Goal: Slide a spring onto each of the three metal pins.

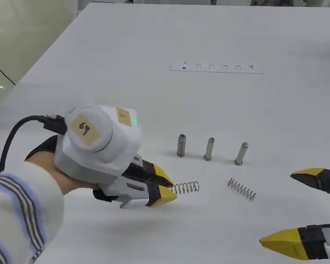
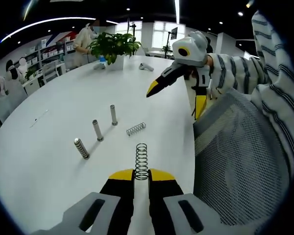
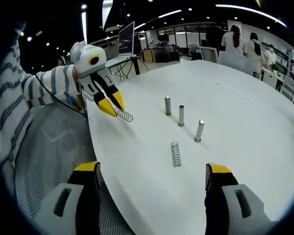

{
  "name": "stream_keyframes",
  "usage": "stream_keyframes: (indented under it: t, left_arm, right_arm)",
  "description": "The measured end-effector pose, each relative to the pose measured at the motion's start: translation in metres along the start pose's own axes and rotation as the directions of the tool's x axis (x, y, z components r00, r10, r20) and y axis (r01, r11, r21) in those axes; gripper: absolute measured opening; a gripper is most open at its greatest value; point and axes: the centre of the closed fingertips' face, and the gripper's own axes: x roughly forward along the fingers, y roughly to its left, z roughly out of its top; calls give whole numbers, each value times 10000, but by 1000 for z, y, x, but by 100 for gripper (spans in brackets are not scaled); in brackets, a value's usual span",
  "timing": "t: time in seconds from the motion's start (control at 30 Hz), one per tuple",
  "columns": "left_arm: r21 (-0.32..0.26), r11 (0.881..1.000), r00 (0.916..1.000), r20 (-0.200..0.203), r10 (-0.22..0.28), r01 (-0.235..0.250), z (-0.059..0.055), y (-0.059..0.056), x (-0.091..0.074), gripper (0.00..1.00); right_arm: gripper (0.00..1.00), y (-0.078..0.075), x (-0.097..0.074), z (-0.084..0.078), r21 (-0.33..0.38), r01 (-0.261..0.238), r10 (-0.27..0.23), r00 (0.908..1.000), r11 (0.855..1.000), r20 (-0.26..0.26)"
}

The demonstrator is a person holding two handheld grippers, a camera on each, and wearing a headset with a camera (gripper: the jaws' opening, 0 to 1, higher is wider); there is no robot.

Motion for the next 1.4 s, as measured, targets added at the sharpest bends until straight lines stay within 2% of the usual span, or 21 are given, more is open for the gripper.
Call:
stream_keyframes:
  t: [0.2, 0.37, 0.47, 0.67, 0.83, 1.03, 1.13, 1.4]
  left_arm:
    - [35, 9999, 9998, 145, -112, 111, 6, -6, -7, 3]
    - [-34, 9992, 9981, 469, -392, 394, 14, -12, -11, 3]
    - [7, 9990, 9980, 447, -441, 441, 14, -13, -11, 3]
    - [15, 9982, 9976, 360, -596, 596, 11, -15, -8, 3]
    - [22, 9979, 9964, 546, -647, 646, 14, -15, -7, 3]
    - [-47, 9976, 9951, 721, -679, 684, 13, -17, -4, 3]
    - [-65, 9976, 9948, 755, -688, 695, 12, -18, -3, 3]
    - [59, 9972, 9932, 888, -750, 748, 17, -19, -3, 3]
  right_arm:
    - [90, 0, 1, 3, -44, 32, -32, 10000, 10000, 26]
    - [92, 3, 3, 7, -195, -118, 119, 9999, 9997, 27]
    - [91, 6, 7, 8, -668, -363, 350, 9992, 9971, -194]
    - [90, 5, 9, 15, -1024, -538, 516, 9984, 9933, -236]
    - [87, 5, 10, 19, -1357, -684, 650, 9975, 9884, -292]
    - [78, 4, 10, 30, -1784, -750, 752, 9972, 9811, -52]
    - [76, 8, 11, 37, -1914, -1024, 1073, 9941, 9762, 156]
    - [69, 20, 19, 45, -2240, -1734, 1813, 9833, 9590, 151]
